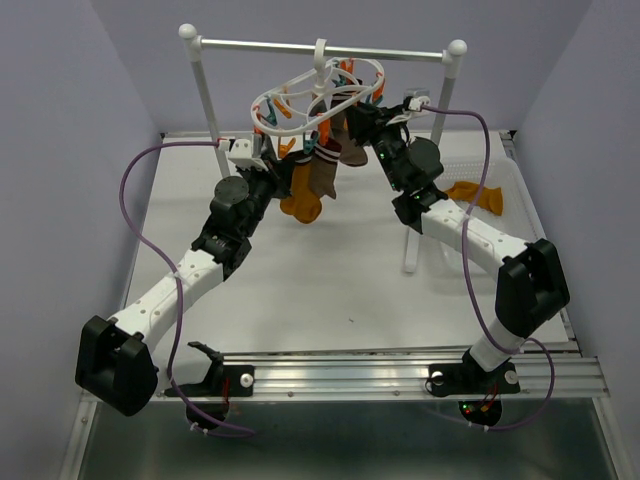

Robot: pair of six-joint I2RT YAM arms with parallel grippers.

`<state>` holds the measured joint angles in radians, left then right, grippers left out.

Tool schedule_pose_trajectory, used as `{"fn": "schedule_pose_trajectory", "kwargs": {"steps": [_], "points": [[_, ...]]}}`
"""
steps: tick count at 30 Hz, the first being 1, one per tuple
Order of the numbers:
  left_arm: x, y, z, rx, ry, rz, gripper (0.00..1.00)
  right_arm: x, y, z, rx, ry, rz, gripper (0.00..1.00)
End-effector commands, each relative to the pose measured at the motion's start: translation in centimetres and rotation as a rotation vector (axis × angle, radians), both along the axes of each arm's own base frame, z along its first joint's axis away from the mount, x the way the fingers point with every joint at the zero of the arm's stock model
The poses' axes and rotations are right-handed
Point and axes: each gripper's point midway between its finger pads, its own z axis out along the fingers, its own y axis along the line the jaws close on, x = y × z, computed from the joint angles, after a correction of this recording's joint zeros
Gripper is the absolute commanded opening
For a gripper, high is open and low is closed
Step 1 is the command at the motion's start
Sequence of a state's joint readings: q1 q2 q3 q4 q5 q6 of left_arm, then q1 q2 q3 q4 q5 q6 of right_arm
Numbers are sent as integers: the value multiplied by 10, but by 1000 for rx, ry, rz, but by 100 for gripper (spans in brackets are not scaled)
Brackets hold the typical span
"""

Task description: Clip the socks to the hanger

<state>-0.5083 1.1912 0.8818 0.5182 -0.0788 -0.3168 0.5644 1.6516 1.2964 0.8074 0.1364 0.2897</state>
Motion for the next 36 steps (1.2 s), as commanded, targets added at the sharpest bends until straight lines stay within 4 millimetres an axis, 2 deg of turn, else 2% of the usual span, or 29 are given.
{"fn": "schedule_pose_trajectory", "kwargs": {"steps": [1,4,8,11,13,14,16,17,20,23,25,26,27,29,31,36], "points": [[0,1,43,-48,-100,-2,0,-19,-4,51,34,-105,17,27],[0,1,42,-47,-99,-5,0,-20,-2,53,32,-107,29,20],[-5,-1,45,-35,-115,-34,0,-19,-2,57,47,-103,30,1],[-16,-11,42,6,-132,-109,0,-18,-4,61,69,-88,23,1],[-31,-21,43,60,-162,-209,0,-16,-5,63,78,-73,17,1],[-47,-32,41,90,-181,-308,0,-16,-4,64,85,-64,23,1],[-62,-41,30,136,-185,-397,0,-18,0,64,91,-51,36,1],[-71,-47,19,161,-183,-434,0,-18,0,64,96,-44,37,1],[-90,-52,8,166,-183,-476,0,-14,-1,63,98,-15,23,1],[-113,-72,13,153,-205,-562,0,-11,1,58,94,10,25,1],[-119,-82,17,143,-205,-594,0,-13,6,55,86,20,37,1],[-121,-87,25,134,-217,-611,0,-13,6,54,87,23,36,1],[-120,-96,19,128,-190,-637,0,-14,6,54,87,25,40,1],[-120,-110,23,104,-188,-666,0,-15,5,53,90,31,41,1],[-111,-124,27,52,-172,-665,0,-18,2,54,93,31,37,1],[-67,-134,33,-94,-87,-493,0,-24,-2,53,117,46,40,1]]}}
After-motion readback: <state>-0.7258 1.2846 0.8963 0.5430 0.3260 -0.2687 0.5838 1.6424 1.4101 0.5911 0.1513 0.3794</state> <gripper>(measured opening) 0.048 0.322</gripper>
